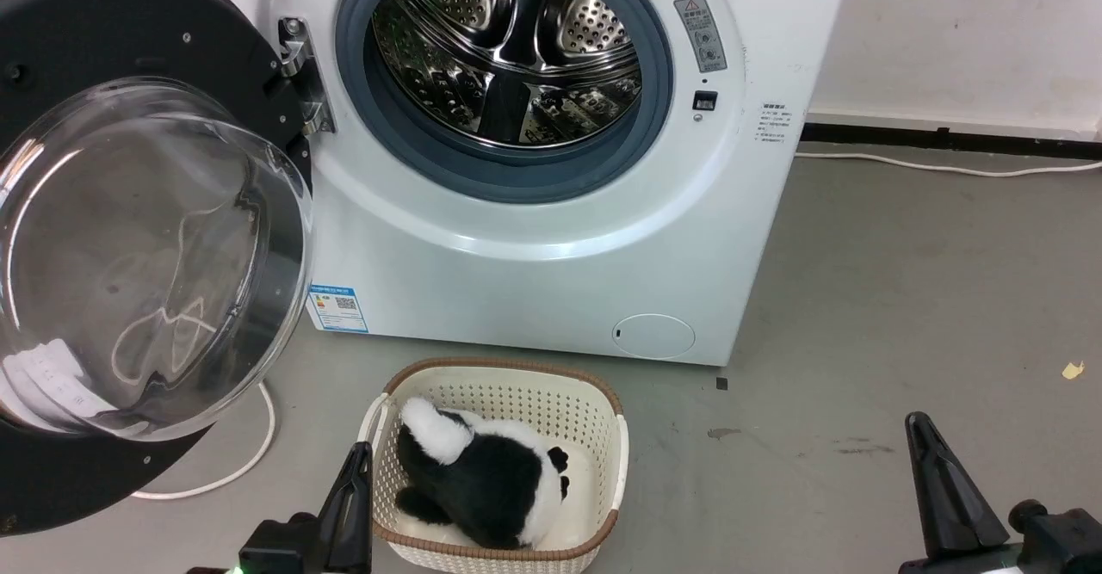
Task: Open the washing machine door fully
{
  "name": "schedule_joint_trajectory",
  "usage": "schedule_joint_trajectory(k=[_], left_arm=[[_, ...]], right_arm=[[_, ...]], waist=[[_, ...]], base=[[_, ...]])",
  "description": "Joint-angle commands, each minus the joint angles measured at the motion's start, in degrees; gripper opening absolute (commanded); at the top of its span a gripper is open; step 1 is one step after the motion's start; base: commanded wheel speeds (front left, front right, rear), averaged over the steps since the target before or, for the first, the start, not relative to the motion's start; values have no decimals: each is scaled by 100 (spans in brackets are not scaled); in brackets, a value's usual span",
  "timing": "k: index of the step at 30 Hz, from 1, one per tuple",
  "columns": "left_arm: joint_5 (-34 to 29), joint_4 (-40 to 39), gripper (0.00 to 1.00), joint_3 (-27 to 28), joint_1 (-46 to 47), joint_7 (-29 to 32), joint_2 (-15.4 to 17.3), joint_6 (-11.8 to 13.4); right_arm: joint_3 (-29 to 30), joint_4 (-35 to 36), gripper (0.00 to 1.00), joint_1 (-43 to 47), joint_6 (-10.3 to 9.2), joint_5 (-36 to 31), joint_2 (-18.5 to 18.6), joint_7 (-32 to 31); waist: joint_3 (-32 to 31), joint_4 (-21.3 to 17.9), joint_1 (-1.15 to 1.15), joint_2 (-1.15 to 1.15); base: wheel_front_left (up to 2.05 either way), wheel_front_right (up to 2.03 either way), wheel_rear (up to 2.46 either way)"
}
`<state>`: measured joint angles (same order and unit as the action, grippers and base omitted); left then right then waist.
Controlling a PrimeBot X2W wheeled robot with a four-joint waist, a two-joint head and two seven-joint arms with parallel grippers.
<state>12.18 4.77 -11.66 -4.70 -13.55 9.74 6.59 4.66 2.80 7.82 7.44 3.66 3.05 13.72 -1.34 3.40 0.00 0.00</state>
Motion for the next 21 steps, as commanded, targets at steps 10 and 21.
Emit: schedule_joint_trajectory(k=[10, 21], left_arm=[[-182, -77, 0, 172, 86, 181, -104, -93], [-293, -120, 0, 279, 128, 307, -166, -154]], right_arm=[[-70, -46, 0, -136, 1, -66, -4, -170], [-112, -71, 0, -205, 1, -98, -5, -300]], waist=[[16, -41, 0, 0], [29, -73, 0, 0]], base=[[0, 0, 0], [0, 0, 0]])
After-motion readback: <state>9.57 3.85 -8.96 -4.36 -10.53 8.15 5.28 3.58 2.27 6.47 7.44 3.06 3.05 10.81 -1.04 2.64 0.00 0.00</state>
